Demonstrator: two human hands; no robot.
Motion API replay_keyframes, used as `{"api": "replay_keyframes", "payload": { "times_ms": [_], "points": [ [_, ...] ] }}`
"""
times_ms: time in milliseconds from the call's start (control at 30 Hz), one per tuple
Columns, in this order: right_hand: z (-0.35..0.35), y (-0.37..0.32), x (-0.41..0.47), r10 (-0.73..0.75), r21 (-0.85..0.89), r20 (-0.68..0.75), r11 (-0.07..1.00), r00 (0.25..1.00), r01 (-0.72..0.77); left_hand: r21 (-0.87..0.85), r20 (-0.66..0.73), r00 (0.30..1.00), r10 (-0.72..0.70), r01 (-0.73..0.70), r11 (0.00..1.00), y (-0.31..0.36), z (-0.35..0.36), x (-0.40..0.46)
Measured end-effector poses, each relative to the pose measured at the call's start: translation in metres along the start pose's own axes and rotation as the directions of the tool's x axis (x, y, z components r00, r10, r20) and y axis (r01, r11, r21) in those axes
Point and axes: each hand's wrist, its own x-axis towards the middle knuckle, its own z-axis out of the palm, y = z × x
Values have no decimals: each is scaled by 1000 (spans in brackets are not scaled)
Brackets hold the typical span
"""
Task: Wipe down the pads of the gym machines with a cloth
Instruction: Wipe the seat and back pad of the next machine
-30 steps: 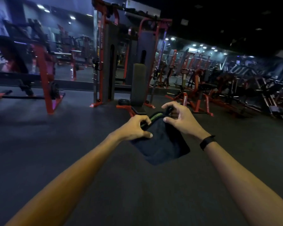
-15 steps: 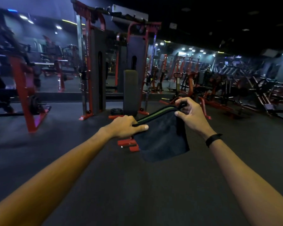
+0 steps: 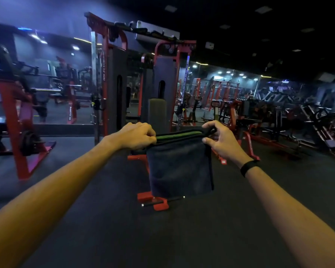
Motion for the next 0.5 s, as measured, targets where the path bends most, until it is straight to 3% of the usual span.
{"api": "replay_keyframes", "payload": {
  "times_ms": [167, 333, 400, 500],
  "points": [
    [31, 68, 79, -21, -35, 17, 999, 1000, 22, -4, -8, 999, 40, -40, 999, -54, 37, 97],
    [38, 141, 159, 28, -151, 98, 988, 995, -13, 4, 78, 993, 85, -86, 996, -82, 56, 206],
    [25, 173, 192, 97, -170, 139, 983, 986, -73, 53, 37, 991, 131, -133, 990, -84, 55, 261],
    [1, 218, 217, 264, -99, 348, 964, 899, -245, 97, 45, 982, 186, -189, 977, -83, 76, 327]
  ]
}}
